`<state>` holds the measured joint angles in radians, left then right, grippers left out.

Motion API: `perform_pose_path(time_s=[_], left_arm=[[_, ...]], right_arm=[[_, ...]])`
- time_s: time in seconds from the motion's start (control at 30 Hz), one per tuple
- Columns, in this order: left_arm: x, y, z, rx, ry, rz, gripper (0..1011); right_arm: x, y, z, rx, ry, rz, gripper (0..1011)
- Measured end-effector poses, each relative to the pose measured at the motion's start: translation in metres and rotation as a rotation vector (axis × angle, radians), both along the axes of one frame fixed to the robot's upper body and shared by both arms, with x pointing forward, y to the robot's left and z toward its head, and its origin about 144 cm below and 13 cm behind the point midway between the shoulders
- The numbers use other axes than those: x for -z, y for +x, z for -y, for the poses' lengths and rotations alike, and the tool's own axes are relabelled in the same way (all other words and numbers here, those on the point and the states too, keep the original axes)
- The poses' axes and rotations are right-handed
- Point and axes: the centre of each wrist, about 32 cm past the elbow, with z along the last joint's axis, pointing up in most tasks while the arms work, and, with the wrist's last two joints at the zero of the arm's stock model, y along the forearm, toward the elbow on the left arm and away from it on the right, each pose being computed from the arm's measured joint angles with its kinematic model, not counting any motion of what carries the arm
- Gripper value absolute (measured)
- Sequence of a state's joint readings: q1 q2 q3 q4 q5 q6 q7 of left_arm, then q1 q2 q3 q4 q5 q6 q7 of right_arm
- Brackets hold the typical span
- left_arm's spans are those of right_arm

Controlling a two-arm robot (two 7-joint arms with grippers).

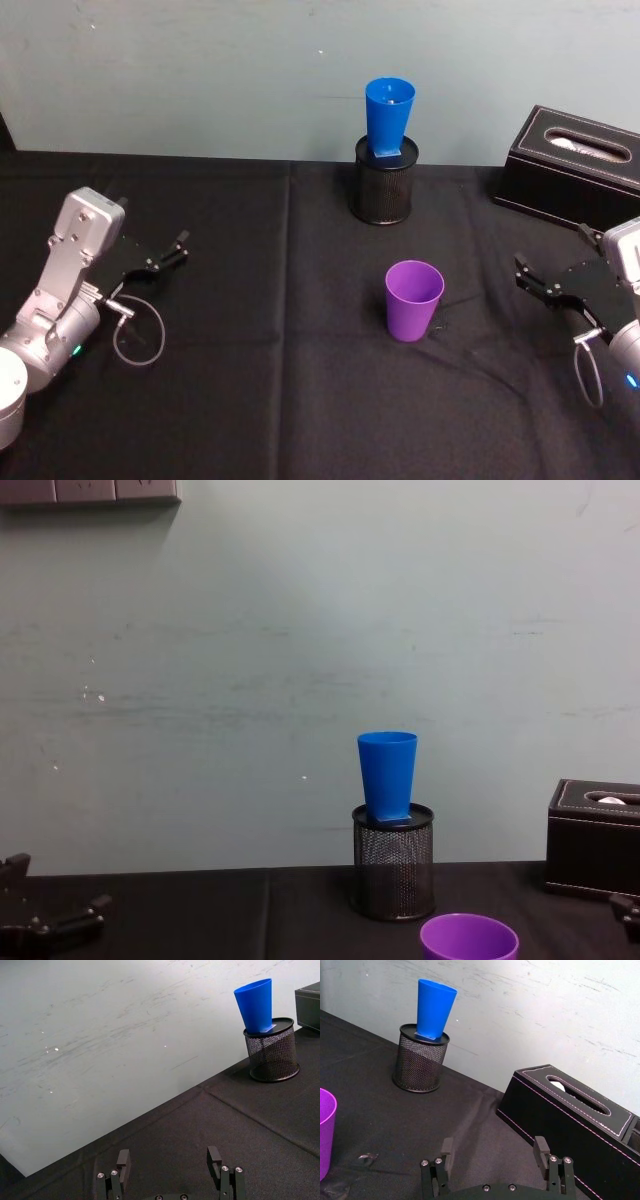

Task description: Pick up one cup with a gripper and tap it against the other cup.

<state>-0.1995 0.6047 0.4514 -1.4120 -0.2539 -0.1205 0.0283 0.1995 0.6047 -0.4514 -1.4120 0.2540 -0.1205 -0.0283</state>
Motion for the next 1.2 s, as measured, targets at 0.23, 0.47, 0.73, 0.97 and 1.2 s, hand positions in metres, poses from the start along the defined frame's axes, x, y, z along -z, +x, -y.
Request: perform_pose_path(time_s=[0.23,0.47,0.73,0.97,1.2], left_arm=[[0.0,0.0,0.0,0.0,0.0,0.0,1005],[0.0,0.0,0.0,0.0,0.0,0.0,1005],[0.0,0.0,0.0,0.0,0.0,0.0,1005],[0.0,0.0,0.0,0.0,0.0,0.0,1005],[0.0,0.0,0.0,0.0,0.0,0.0,1005]], right_arm=[[0.0,0.0,0.0,0.0,0.0,0.0,1003],[0.0,0.0,0.0,0.0,0.0,0.0,1003],[0.0,0.0,0.0,0.0,0.0,0.0,1003],[0.0,0.0,0.0,0.0,0.0,0.0,1003],[-0.0002,-0.0001,0.0006,-0.001,0.003,0.002,1003]])
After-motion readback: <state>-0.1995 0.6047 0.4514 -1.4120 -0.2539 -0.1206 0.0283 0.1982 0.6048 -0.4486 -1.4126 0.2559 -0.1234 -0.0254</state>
